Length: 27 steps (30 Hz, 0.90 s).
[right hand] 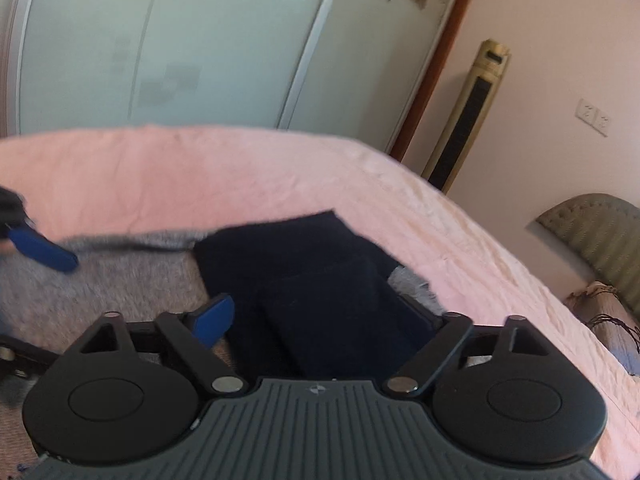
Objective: Fold small clothes
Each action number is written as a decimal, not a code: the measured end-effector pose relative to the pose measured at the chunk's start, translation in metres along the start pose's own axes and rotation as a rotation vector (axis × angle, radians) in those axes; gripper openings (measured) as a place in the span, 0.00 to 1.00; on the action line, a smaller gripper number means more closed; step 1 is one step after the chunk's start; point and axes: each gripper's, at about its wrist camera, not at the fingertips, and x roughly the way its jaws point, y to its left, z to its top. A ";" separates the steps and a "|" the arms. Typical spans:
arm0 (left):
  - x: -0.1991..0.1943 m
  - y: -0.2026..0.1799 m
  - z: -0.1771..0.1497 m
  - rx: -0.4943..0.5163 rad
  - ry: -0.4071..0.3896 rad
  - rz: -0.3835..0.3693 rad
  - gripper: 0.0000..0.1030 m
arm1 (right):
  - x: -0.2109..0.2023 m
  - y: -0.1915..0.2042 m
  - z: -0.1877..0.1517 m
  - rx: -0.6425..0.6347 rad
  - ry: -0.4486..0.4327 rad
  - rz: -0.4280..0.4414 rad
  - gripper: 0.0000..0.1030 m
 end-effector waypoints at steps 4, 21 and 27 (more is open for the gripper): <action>0.000 0.005 0.003 -0.025 0.016 -0.023 0.91 | 0.011 -0.002 0.003 0.049 0.017 -0.006 0.53; 0.009 0.001 0.002 0.010 0.035 -0.016 0.96 | -0.093 -0.149 -0.135 0.987 -0.059 -0.039 0.26; 0.008 -0.002 0.000 0.022 0.038 -0.003 0.96 | -0.088 -0.085 -0.062 0.548 -0.133 -0.082 0.57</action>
